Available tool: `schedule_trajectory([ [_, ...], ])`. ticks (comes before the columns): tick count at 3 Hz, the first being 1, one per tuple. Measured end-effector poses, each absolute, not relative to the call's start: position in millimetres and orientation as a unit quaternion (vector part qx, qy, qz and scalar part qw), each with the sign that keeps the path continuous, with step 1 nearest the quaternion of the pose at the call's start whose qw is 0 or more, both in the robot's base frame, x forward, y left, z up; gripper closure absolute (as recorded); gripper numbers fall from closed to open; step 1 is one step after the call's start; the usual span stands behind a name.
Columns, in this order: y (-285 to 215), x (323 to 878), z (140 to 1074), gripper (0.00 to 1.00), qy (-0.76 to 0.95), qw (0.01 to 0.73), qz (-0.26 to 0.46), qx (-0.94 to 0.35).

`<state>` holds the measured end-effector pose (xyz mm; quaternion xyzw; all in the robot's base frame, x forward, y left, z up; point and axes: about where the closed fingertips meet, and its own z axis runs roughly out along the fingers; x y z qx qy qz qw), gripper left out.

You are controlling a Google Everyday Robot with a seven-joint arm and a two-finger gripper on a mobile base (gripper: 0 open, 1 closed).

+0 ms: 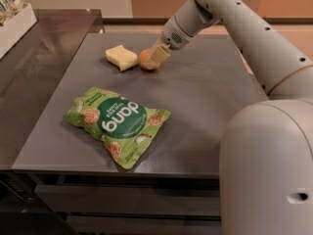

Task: Move orange near sponge

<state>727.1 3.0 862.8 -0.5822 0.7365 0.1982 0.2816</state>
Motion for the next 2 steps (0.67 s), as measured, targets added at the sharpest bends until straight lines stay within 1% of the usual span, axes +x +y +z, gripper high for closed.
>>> schedule_trajectory([
  [1, 5.6, 727.3, 859.8, 0.0, 0.736, 0.28, 0.2, -0.583],
  [2, 5.7, 727.3, 859.7, 0.0, 0.736, 0.28, 0.2, -0.583],
])
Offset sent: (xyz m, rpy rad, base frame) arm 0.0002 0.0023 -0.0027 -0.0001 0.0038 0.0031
